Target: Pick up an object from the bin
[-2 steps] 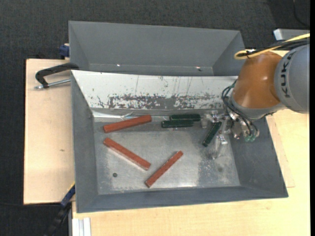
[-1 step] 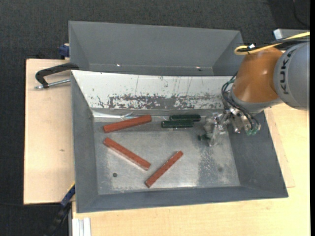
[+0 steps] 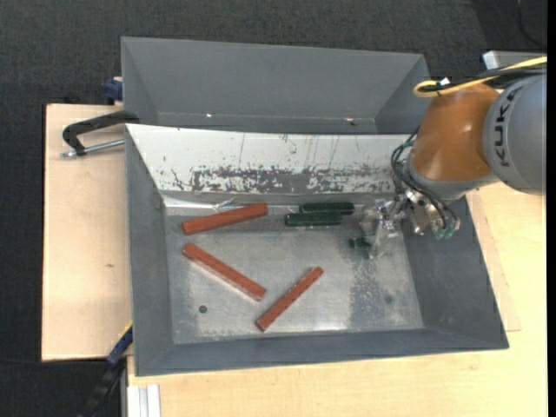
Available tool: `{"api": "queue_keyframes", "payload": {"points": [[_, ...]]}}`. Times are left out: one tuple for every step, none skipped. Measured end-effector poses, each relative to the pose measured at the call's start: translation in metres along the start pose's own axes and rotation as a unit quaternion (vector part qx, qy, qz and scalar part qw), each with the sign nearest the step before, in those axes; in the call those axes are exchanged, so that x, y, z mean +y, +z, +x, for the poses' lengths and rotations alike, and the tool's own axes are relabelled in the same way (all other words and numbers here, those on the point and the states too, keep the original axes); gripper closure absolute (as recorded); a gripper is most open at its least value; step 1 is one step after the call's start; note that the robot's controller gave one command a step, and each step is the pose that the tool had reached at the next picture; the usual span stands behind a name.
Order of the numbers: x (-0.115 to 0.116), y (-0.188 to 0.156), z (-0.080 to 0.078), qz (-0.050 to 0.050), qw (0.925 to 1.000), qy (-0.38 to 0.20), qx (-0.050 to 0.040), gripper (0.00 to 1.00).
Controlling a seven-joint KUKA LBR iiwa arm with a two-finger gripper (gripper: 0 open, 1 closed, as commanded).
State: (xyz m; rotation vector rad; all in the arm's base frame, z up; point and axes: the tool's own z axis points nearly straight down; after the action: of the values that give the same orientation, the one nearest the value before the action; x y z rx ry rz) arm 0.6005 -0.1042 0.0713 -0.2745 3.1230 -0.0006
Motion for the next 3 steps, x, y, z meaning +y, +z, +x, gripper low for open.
{"api": "queue_keyframes", "payload": {"points": [[0.0087,-0.1095,0.0099,0.0,1.0,-0.004,0.0001,1.0],[0.0088,-0.1095,0.0099,0.0,1.0,-0.004,0.0001,1.0],[0.0079,-0.1129,0.0111,-0.001,0.9999,-0.012,0.0016,1.0]]}}
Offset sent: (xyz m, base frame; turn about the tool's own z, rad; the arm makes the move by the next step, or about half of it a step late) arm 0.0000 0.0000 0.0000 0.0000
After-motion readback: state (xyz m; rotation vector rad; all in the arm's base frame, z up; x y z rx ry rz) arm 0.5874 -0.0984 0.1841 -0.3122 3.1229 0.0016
